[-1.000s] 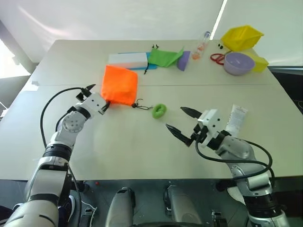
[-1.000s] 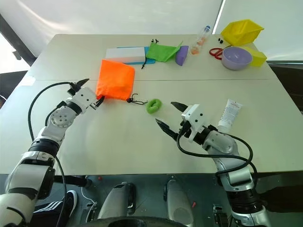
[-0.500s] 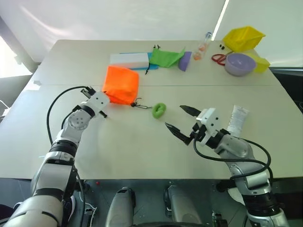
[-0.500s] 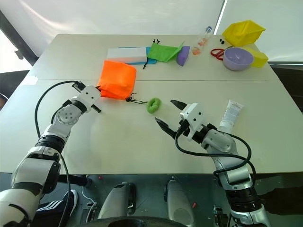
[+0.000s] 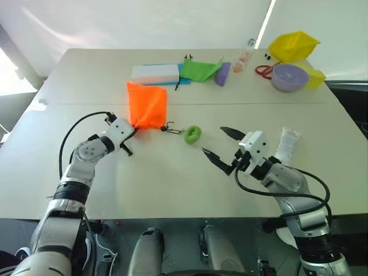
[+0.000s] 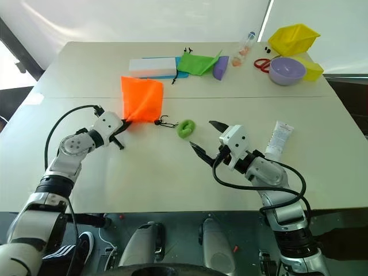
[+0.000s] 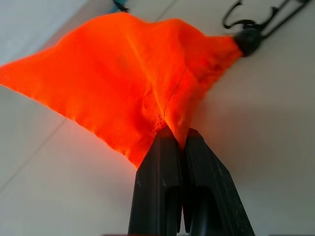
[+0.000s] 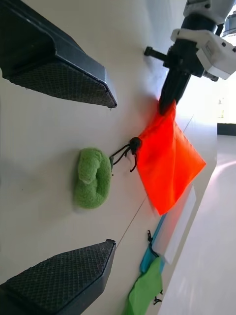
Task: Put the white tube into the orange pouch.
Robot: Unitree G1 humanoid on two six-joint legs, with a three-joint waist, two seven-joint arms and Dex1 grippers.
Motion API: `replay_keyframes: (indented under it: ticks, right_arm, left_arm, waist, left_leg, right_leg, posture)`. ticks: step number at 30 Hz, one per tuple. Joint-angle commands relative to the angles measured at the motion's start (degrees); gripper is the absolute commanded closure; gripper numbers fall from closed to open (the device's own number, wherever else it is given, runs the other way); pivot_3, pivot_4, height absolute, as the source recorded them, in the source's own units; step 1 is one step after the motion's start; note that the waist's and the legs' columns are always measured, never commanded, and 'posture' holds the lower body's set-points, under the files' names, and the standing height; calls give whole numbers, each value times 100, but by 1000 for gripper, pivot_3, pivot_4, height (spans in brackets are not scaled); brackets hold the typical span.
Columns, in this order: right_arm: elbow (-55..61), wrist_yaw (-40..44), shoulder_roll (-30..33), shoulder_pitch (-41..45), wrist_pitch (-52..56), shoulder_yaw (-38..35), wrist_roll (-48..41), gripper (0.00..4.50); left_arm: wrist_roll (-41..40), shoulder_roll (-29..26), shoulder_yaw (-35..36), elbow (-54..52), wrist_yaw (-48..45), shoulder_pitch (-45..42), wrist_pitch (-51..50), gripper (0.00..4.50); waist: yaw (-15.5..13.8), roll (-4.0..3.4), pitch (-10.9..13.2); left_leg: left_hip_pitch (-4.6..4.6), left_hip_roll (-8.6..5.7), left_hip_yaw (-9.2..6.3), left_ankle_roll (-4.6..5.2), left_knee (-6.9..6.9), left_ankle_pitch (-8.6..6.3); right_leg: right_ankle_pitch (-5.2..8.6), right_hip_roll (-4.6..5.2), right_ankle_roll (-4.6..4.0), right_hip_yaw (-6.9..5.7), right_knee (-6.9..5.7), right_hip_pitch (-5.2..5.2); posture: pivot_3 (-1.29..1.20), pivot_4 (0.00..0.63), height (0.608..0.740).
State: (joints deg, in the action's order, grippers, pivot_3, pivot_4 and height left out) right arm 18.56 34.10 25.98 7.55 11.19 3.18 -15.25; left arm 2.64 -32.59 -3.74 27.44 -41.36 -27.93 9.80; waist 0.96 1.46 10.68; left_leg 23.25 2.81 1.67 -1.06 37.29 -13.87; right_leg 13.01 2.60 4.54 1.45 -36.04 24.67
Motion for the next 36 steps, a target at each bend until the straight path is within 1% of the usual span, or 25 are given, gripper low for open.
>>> replay_keyframes:
  ticks: [1,3,6,11,14,16,20,22,24,26,29,31,33,36]
  right_arm:
    - [-45,62,106,83,-202,-266,3,0]
    - [-109,111,154,100,-233,-342,-4,0]
    - [-150,161,200,98,-269,-379,3,0]
    - [-188,195,215,81,-296,-408,-4,0]
    - [-176,235,259,42,-300,-462,-22,0]
    - [-167,263,324,9,-282,-554,-53,0]
    - [-86,370,512,-137,-219,-805,-144,0]
    - [-48,389,610,-251,-165,-990,-228,0]
    - [8,327,673,-349,-39,-1229,-351,0]
    - [101,177,737,-435,279,-1481,-472,0]
    - [247,27,965,-631,650,-1622,-277,0]
    - [362,-321,1052,-661,1160,-1732,-162,0]
    - [473,-1051,951,-499,2060,-1928,-15,0]
    - [882,-1712,765,-240,3315,-2072,-99,0]
  left_arm:
    - [-219,-200,-15,-1193,-355,411,-925,4418]
    - [-346,-222,17,-1691,-454,599,-1454,4418]
    - [-484,-258,2,-2250,-609,802,-1923,4418]
    - [-1159,-92,169,-3009,-803,948,-2662,4418]
    - [-1109,-244,130,-3113,-882,992,-2596,4418]
    - [-1073,-260,244,-2980,-718,931,-2568,4418]
    - [-489,-579,247,-2300,-371,843,-1674,4418]
    - [-461,-606,299,-2148,-262,796,-1435,4418]
    - [-609,-554,386,-2159,-265,760,-1339,4418]
    - [-733,-490,420,-2264,-323,758,-1216,4418]
    - [-844,-371,352,-2413,-376,791,-1262,4418]
    - [-874,-310,256,-2479,-479,854,-1311,4418]
    - [-825,-278,170,-2506,-531,917,-1236,4418]
    - [-863,-190,161,-2477,-544,926,-1252,4418]
  waist:
    - [-4,0,0]
    - [-16,0,0]
    - [-18,0,0]
    - [-19,0,0]
    - [-19,0,0]
    - [-15,0,0]
    - [-14,0,0]
    - [-23,0,0]
    - [-36,0,0]
    - [-44,0,0]
    - [-41,0,0]
    - [-31,0,0]
    - [-6,0,0]
    - [-7,-1,0]
  left_leg:
    - [0,0,0,0,0,0]
    - [0,0,-1,0,0,0]
    - [0,0,-2,0,3,0]
    - [0,0,-3,0,3,0]
    - [1,0,-4,0,3,0]
    - [0,0,-5,0,2,0]
    - [-2,-1,-5,0,3,0]
    - [-3,0,-5,0,1,0]
    - [0,0,-5,0,0,0]
    - [5,-3,-4,0,2,0]
    - [6,-5,-1,0,3,0]
    - [5,-4,-1,0,3,0]
    - [1,-2,-2,0,2,0]
    - [-2,1,-3,0,2,0]
  right_leg:
    - [0,0,0,0,-1,0]
    - [0,0,-1,0,-3,1]
    - [1,-1,-1,0,-3,1]
    - [1,0,-2,0,-2,1]
    - [1,-1,-2,0,-1,1]
    - [1,-1,-2,0,-2,1]
    - [1,-2,-2,0,-2,1]
    - [1,-3,-3,0,-2,1]
    - [2,-1,-3,0,1,2]
    - [2,5,-2,0,5,2]
    - [1,8,-2,1,6,2]
    - [1,6,-2,2,5,2]
    - [1,3,-4,2,1,3]
    - [-3,1,-10,2,-3,4]
  posture:
    - [0,150,740]
    - [0,150,740]
    - [0,150,740]
    - [0,150,740]
    - [0,150,740]
    - [0,150,740]
    - [0,150,740]
    - [0,150,740]
    - [0,150,740]
    - [0,150,740]
    - [0,150,740]
    - [0,150,740]
    - [0,150,740]
    - [0,150,740]
